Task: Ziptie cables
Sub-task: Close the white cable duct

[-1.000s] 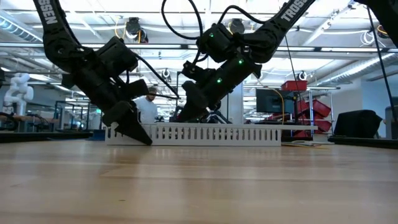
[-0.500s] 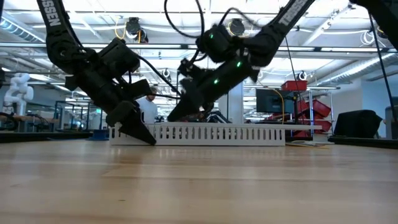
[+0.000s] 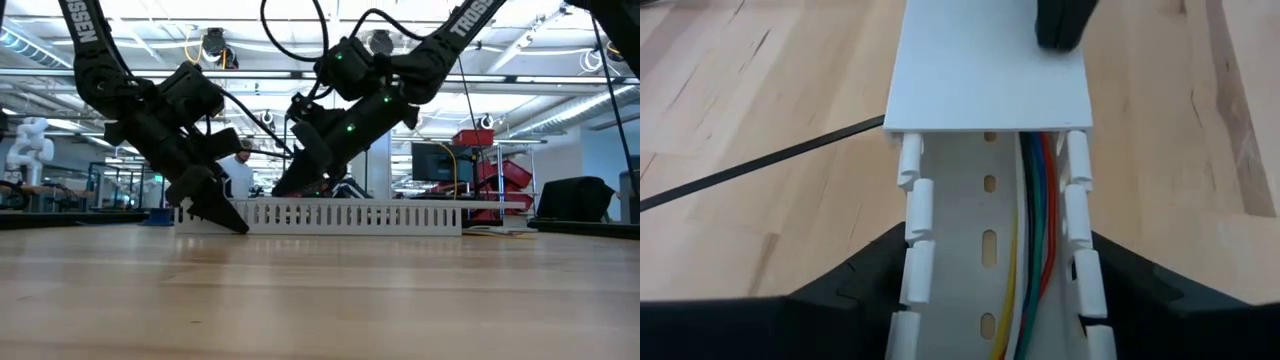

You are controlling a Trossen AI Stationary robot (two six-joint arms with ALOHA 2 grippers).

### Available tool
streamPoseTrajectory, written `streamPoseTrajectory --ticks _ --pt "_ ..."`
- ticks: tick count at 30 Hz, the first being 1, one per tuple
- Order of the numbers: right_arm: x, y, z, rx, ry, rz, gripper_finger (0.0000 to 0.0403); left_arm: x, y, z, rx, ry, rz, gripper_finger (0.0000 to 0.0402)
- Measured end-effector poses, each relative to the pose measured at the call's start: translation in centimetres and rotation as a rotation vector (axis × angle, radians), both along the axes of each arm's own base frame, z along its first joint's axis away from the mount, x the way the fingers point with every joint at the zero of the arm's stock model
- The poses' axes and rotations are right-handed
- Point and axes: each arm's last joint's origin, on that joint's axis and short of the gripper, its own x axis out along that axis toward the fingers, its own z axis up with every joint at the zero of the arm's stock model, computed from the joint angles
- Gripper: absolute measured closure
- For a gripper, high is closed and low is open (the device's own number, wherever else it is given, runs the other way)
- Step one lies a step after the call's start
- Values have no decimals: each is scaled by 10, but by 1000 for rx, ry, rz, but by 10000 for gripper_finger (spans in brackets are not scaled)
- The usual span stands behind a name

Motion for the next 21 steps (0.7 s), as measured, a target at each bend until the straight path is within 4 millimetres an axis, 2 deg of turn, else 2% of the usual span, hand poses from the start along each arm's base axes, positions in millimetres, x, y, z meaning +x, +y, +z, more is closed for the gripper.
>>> streamPoseTrajectory --ticks 5,10,13,15,19,21 --pt "10 -2 -19 58 -36 26 403 0 0 0 11 5 -10 175" --pt "20 -4 -24 72 -28 41 403 0 0 0 15 7 -14 175" --pt "19 0 -4 33 -42 62 403 0 0 0 15 6 -15 175" --pt "13 3 13 14 18 92 403 1 0 0 14 0 -15 175" --pt "6 3 67 -5 95 133 403 1 0 0 21 2 -13 175" --pt "5 -2 83 -6 136 127 403 1 0 1 25 2 -11 175"
